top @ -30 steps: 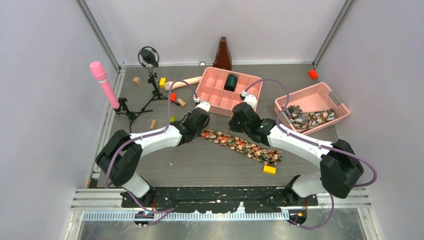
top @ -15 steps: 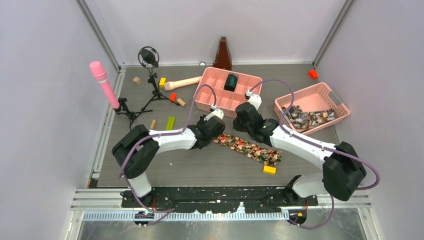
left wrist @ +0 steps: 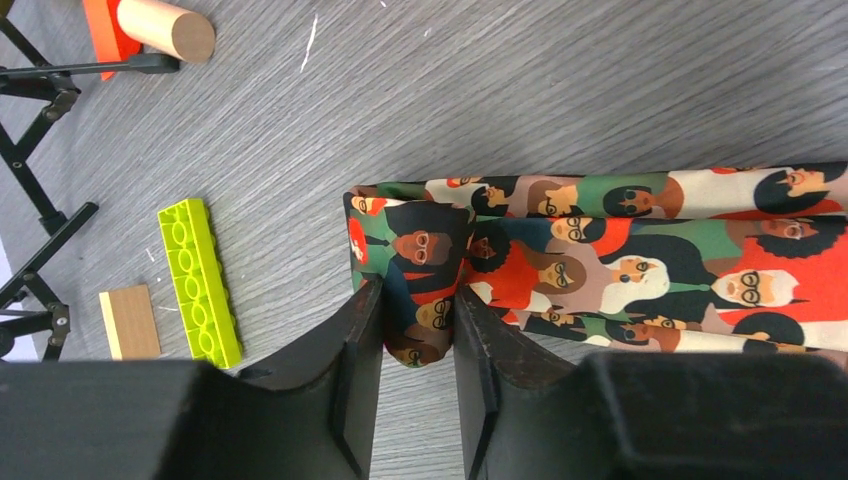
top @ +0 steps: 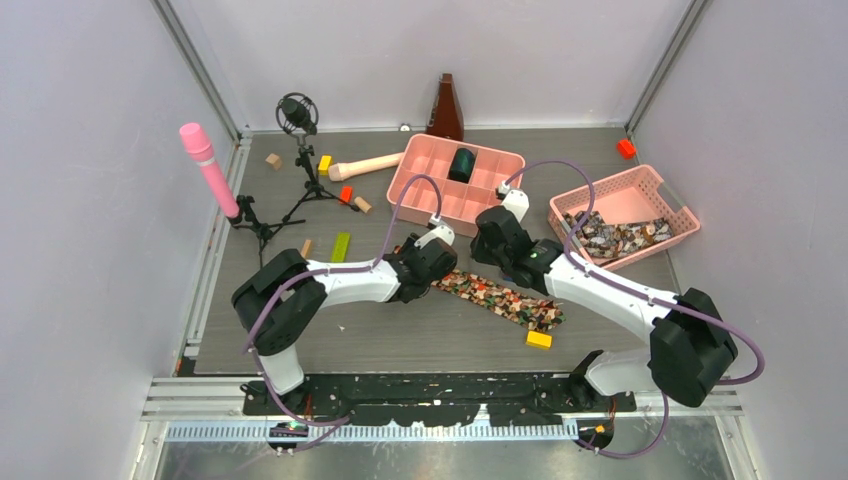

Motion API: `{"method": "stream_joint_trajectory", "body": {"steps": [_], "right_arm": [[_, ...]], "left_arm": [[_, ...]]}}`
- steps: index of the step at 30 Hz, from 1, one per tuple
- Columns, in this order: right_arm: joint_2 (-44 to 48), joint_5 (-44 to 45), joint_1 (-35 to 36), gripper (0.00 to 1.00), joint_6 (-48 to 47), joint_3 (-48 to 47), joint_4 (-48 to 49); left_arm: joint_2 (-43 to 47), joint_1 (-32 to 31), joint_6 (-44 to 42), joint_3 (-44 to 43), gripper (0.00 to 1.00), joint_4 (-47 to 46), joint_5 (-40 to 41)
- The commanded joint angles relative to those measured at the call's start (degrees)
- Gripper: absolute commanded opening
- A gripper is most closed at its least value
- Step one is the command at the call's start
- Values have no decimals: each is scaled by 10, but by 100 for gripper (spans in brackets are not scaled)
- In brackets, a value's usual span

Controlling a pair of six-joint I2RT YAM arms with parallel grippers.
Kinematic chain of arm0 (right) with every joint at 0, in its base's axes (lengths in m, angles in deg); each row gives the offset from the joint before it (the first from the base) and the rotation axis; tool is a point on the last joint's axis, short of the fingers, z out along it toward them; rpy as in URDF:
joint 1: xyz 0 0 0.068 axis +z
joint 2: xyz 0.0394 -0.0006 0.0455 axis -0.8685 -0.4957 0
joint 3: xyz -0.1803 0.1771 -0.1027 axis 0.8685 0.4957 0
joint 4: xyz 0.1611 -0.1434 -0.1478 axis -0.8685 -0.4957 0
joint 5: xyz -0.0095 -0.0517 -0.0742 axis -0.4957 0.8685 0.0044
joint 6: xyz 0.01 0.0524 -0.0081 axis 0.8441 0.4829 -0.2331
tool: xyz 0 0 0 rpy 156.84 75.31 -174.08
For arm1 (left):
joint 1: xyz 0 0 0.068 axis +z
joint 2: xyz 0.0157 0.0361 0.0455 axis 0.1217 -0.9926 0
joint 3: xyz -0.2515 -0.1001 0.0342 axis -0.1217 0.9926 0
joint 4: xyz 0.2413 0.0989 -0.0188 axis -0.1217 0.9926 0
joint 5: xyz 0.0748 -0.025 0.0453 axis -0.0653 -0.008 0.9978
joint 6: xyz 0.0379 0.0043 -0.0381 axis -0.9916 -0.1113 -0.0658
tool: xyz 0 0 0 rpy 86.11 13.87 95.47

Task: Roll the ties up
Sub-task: Roll the tie at the center of the board.

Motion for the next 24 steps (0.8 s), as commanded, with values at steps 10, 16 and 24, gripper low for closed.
{"method": "stream_joint_trajectory", "body": {"steps": [10, 16, 24], "right_arm": [[21, 12, -4, 21, 8, 4, 7], [18, 10, -5, 21, 12, 5, 6], [15, 4, -5, 22, 12, 2, 8]], "left_arm": [[13, -5, 41, -12, 42, 18, -84], [15, -5, 62, -13, 39, 17, -130], [18, -4, 68, -12, 32, 22, -136]]}}
